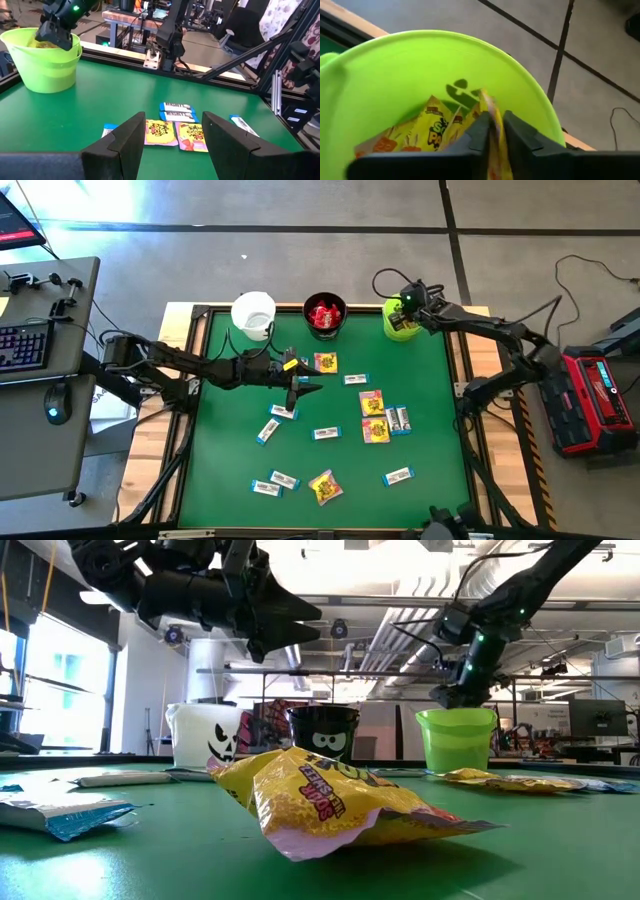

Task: Sort candy by brand, put in halloween buckets
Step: Put the yellow candy into the green bucket

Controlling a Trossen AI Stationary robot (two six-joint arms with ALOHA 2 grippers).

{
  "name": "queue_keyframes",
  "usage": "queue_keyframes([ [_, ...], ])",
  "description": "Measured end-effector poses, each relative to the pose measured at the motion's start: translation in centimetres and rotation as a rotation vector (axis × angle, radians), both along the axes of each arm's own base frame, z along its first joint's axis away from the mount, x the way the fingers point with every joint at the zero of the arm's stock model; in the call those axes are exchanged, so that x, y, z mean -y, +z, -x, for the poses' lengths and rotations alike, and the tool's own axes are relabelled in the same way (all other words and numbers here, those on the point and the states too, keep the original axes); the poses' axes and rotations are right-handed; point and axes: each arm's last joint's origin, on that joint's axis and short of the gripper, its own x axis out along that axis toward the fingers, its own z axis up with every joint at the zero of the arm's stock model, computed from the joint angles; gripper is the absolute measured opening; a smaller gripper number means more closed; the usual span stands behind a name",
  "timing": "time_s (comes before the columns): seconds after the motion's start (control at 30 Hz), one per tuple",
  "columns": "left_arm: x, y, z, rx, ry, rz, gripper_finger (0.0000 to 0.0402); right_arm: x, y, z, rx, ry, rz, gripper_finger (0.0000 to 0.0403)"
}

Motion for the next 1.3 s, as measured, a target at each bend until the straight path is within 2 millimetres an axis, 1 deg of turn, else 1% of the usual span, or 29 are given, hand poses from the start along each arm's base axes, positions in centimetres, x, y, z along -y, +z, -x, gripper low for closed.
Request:
queue_keyframes([
  [0.13,0.0,-0.1,0.0,-0.009,0.002,0.0,0.0186,-0.5,0.7,-0.2,0.019,0.024,0.015,0.0127],
  [0.2,-0.1,-0.2,0.0,-0.02,0.016,0.008,0.0186,-1.0,1.4,-0.4,0.041,0.032,0.049,0.016],
  [0.27,-0.1,-0.3,0.1,-0.032,0.045,0.01,0.0186,-1.7,2.5,-0.8,0.083,0.049,0.092,0.0185],
  [0.37,-0.2,-0.4,0.1,-0.043,0.06,0.008,0.0186,-3.4,4.1,-1.5,0.179,0.128,0.117,0.0202],
  [0.47,-0.2,-0.5,0.1,-0.049,0.059,-0.003,0.0186,-5.7,5.1,-2.5,0.275,0.259,0.111,0.0202],
  [0.57,-0.2,-0.5,0.1,-0.051,0.055,-0.007,0.0186,-8.9,4.4,-3.6,0.334,0.407,0.091,0.0196],
  [0.73,-0.1,-0.4,0.1,-0.048,0.052,-0.008,0.0186,-15.1,1.6,-4.6,0.394,0.587,0.027,0.0189],
  [0.87,-0.1,-0.4,0.1,-0.048,0.049,-0.026,0.0186,-20.6,-0.1,-5.0,0.361,0.775,0.005,0.0188],
  [0.97,-0.1,-0.4,0.1,-0.049,0.048,-0.027,0.0186,-24.5,-0.9,-4.9,0.358,0.892,-0.001,0.0188],
  [1.03,-0.1,-0.5,0.1,-0.052,0.048,-0.026,0.0186,-26.8,-1.0,-4.8,0.383,0.947,-0.031,0.0188],
  [1.1,-0.1,-0.5,0.1,-0.053,0.048,-0.026,0.0186,-28.9,-1.1,-4.7,0.384,0.984,-0.065,0.0188],
  [1.17,-0.1,-0.5,0.1,-0.052,0.048,-0.026,0.0186,-30.7,-1.3,-4.7,0.347,1.015,-0.073,0.0188],
  [1.3,-0.1,-0.5,0.1,-0.053,0.048,-0.026,0.0186,-33.5,-2.5,-5.0,0.205,1.03,-0.095,0.0188],
])
